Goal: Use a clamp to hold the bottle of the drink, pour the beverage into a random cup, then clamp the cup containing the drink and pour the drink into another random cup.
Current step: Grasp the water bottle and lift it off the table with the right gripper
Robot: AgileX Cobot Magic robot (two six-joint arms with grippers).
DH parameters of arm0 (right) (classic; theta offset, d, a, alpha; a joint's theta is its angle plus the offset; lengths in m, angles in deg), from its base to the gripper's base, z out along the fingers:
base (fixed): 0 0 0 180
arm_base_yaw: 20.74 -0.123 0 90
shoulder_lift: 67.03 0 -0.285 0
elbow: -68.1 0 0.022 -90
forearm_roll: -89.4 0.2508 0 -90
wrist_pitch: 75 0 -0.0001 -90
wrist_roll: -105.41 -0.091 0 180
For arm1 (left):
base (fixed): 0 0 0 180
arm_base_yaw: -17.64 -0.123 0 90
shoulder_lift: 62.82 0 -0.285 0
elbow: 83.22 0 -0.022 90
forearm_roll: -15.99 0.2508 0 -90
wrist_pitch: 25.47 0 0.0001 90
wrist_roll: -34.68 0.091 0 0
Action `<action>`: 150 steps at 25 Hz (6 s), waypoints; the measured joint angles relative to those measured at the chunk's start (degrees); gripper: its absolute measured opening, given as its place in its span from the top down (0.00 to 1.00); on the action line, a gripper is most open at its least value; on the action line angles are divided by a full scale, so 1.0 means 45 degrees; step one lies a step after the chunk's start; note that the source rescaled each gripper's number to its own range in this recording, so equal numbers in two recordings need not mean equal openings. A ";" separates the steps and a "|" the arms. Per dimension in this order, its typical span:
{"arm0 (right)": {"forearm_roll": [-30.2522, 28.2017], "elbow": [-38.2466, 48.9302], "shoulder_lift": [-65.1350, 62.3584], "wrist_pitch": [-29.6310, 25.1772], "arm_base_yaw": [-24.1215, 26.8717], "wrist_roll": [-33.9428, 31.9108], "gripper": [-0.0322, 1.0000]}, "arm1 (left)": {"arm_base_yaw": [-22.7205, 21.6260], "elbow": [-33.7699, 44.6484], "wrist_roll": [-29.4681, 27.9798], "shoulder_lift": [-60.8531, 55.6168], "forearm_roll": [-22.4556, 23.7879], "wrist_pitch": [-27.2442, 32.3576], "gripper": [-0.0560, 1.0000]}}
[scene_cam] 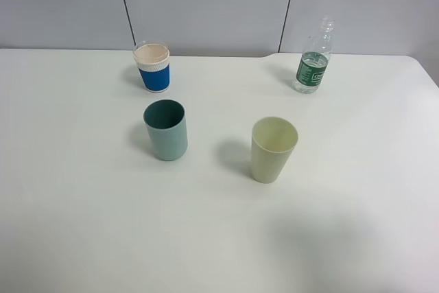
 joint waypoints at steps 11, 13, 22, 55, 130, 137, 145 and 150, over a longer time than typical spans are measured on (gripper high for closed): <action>0.0000 0.0000 0.0000 0.0000 0.0000 0.0000 0.00 | 0.0000 0.0000 0.0000 0.0000 0.0000 0.0000 0.00; 0.0000 0.0000 0.0000 0.0000 0.0000 0.0000 0.00 | 0.0000 0.0000 0.0000 0.0000 0.0000 0.0000 0.00; 0.0000 0.0000 0.0000 0.0000 0.0000 0.0000 0.00 | 0.0000 0.0000 0.0000 0.0000 0.0000 0.0000 0.00; 0.0000 0.0000 0.0000 0.0000 0.0000 0.0000 0.00 | 0.0000 0.0000 0.0000 0.0000 0.0000 0.0000 0.00; -0.0376 -0.0712 1.4701 1.2393 0.0000 0.0117 0.00 | 0.0000 0.0000 0.0010 0.0000 0.0000 0.0000 0.00; -0.0616 -0.0714 1.7375 1.4752 0.0000 0.0117 0.00 | 0.0000 0.0000 0.0010 0.0000 0.0000 0.0000 0.00; -0.0616 -0.0739 2.0114 1.7334 0.0000 0.0375 0.00 | 0.0000 0.0000 0.0010 0.0000 0.0000 0.0000 0.00; -0.0616 -0.0739 2.1377 1.8705 0.0000 0.0958 0.00 | 0.0000 0.0000 0.0010 0.0000 0.0000 0.0000 0.00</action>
